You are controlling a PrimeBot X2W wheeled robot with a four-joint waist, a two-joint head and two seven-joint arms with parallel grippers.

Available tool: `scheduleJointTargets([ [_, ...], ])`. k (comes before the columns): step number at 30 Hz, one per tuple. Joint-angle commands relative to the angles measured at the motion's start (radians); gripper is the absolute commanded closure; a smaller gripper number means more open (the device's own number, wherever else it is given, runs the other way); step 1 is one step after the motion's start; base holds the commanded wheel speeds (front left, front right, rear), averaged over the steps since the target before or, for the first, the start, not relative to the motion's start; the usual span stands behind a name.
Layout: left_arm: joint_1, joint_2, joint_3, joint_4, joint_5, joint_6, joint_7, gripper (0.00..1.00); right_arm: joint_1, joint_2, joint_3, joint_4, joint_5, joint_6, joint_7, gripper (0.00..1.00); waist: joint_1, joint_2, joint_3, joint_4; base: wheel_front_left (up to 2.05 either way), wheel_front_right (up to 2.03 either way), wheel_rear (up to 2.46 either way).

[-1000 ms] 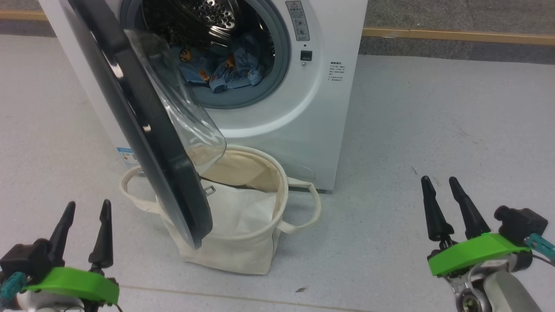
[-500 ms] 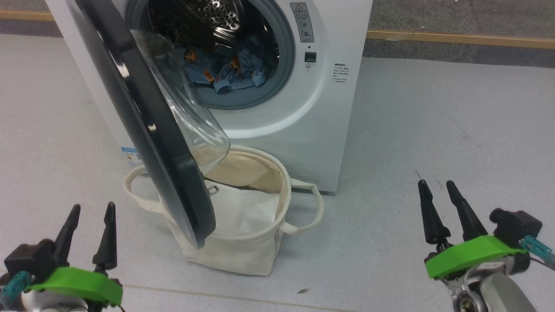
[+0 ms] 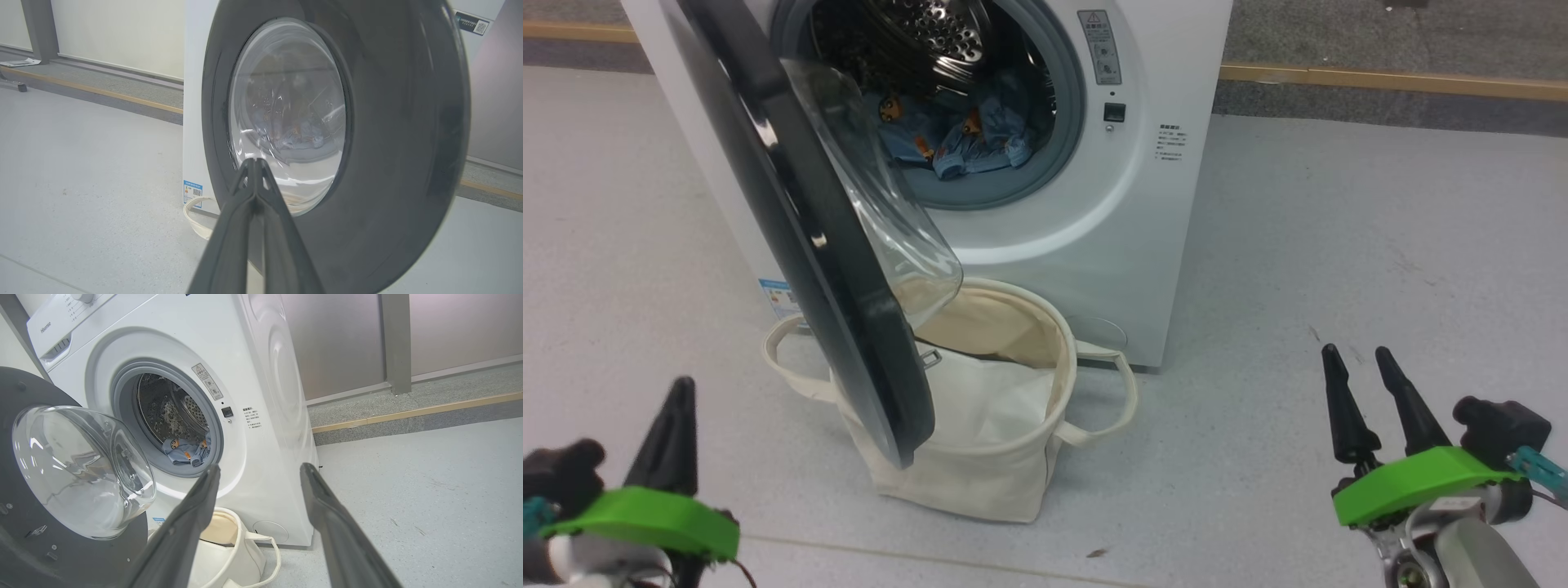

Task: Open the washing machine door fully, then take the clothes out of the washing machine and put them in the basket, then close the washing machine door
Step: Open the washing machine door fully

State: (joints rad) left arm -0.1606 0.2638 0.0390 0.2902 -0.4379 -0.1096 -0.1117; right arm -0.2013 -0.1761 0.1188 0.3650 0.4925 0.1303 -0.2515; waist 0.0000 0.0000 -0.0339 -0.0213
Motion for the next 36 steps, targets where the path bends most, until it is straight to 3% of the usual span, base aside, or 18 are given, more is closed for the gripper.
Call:
scheduleJointTargets([
  [1,-0.058,0.037,0.050,-0.052,-0.013,0.012,0.010,1.00,-0.052,-0.011,0.011,-0.027,-0.012,0.000,-0.010,0.00,0.0000,0.0000,-0.001,0.004,0.00,0.00,0.00],
  [8,-0.125,0.045,0.054,-0.216,-0.014,0.102,0.149,1.00,-0.050,-0.017,-0.014,-0.027,-0.016,0.000,-0.010,0.00,0.0000,0.0000,-0.005,0.018,0.00,0.00,0.00],
  [10,-0.148,0.035,0.027,-0.294,-0.032,0.099,0.211,1.00,-0.047,-0.016,-0.021,-0.028,-0.016,0.000,-0.010,0.00,0.0000,0.0000,-0.005,0.022,0.00,0.00,0.00],
  [14,-0.207,-0.014,-0.003,-0.460,-0.144,0.105,0.358,1.00,-0.045,-0.016,-0.025,-0.029,-0.018,0.000,-0.010,0.00,0.0000,0.0000,-0.001,0.028,0.00,0.00,0.00],
  [17,-0.272,-0.070,-0.045,-0.602,-0.185,0.162,0.453,1.00,-0.045,-0.015,-0.028,-0.028,-0.020,0.000,-0.010,0.00,0.0000,0.0000,0.003,0.032,0.00,0.00,0.00],
  [21,-0.310,-0.146,-0.138,-0.682,-0.219,0.202,0.522,1.00,-0.047,-0.014,-0.027,-0.022,-0.020,0.000,-0.010,0.00,0.0000,0.0000,0.012,0.035,0.00,0.00,0.00],
  [24,-0.316,-0.170,-0.215,-0.660,-0.187,0.219,0.526,1.00,-0.053,-0.012,-0.025,-0.021,-0.022,0.000,-0.010,0.00,0.0000,0.0000,0.018,0.035,0.00,0.00,0.00],
  [29,-0.295,-0.198,-0.302,-0.520,-0.137,0.244,0.435,1.00,-0.070,-0.006,-0.016,-0.022,-0.024,0.000,-0.010,0.00,0.0000,0.0000,0.036,0.025,0.00,0.00,0.00],
  [36,-0.284,-0.213,-0.417,-0.292,-0.276,0.226,0.281,1.00,-0.086,-0.011,-0.012,-0.019,-0.029,0.000,-0.010,0.00,0.0000,0.0000,0.061,0.023,0.00,0.00,0.00],
])
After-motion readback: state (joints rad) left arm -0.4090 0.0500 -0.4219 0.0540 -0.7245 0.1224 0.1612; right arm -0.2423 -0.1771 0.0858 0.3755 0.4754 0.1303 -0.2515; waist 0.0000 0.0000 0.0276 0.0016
